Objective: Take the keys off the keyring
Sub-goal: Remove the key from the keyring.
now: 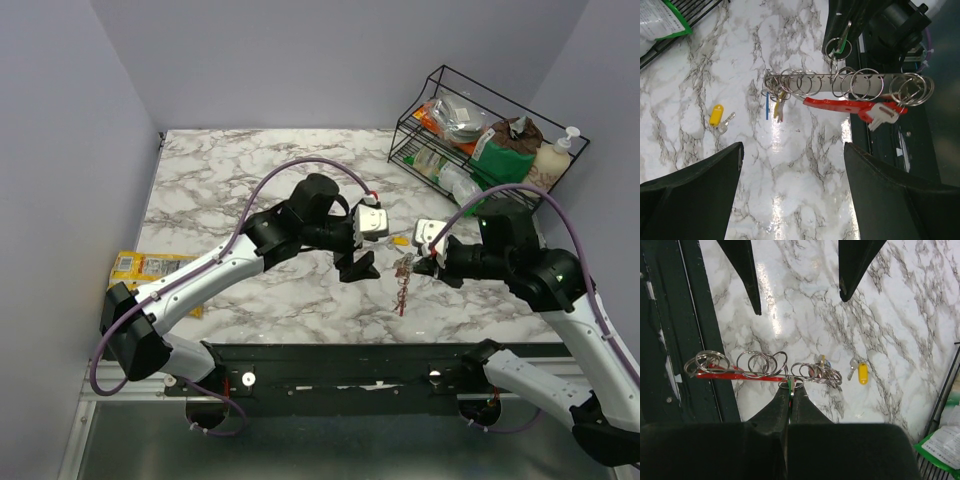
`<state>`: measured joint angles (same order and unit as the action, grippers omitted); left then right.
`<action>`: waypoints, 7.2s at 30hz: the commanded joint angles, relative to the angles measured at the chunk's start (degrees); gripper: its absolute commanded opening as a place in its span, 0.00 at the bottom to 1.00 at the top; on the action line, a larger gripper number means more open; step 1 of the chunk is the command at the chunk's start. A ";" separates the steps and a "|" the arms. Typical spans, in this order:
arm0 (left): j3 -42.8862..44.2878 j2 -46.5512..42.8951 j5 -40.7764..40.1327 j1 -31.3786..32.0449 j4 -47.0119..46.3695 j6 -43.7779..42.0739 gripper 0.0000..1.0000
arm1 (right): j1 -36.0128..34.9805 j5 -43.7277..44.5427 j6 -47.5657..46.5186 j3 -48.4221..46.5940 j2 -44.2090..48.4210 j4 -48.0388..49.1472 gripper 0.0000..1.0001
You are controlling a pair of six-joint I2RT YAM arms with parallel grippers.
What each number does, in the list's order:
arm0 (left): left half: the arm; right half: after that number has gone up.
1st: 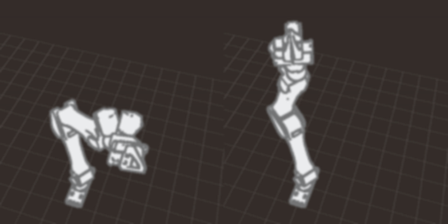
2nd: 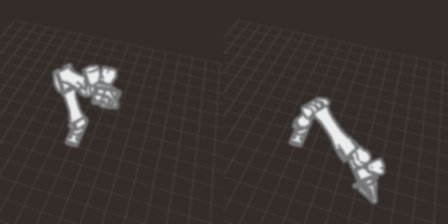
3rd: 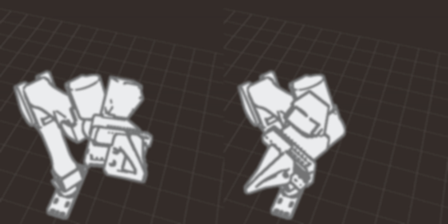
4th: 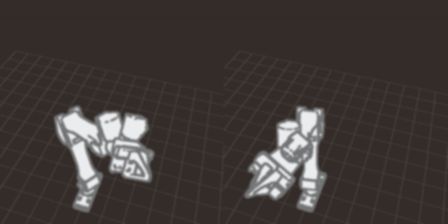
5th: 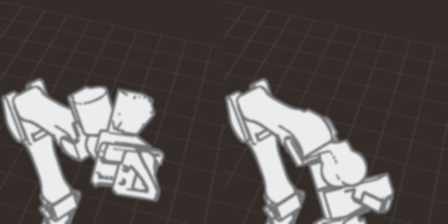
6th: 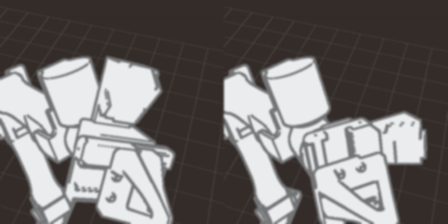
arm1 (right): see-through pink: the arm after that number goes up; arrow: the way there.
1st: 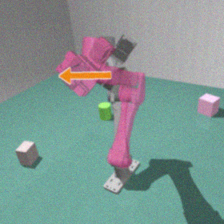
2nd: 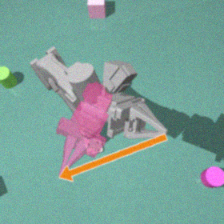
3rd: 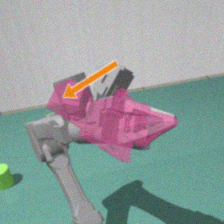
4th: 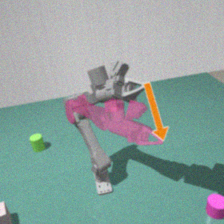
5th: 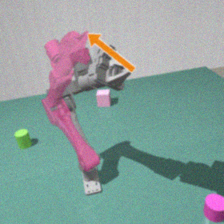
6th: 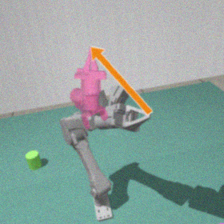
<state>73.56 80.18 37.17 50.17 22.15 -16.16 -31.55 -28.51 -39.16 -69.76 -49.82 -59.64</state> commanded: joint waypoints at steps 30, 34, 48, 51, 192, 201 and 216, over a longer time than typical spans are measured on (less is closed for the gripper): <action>8.35 10.52 13.98 -0.78 -10.90 19.24 0.66 | -0.09 3.82 -1.54 4.54 3.77 5.05 0.01; 8.09 10.61 15.65 0.27 -10.99 18.98 0.66 | 0.00 4.07 -1.10 4.28 3.77 5.32 0.01; 7.83 10.70 16.18 2.21 -10.46 18.01 0.58 | 0.26 3.38 0.92 3.49 3.68 5.94 0.01; 7.74 10.78 16.36 2.30 -10.81 18.18 0.57 | 0.61 2.24 1.36 3.14 3.59 6.02 0.01; 19.52 16.06 -2.01 13.28 7.56 1.40 0.00 | 1.76 7.41 -12.17 12.36 11.50 8.56 0.01; 17.94 14.04 2.72 13.11 7.55 0.96 0.00 | 1.93 9.53 -3.57 19.83 15.11 20.34 0.01; 14.77 11.75 6.51 9.25 3.17 4.65 0.00 | 3.95 6.45 -2.94 20.72 18.18 21.06 0.01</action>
<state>89.73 92.47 43.94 62.22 31.07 -17.85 -27.00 -21.23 -36.32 -49.74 -33.01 -37.36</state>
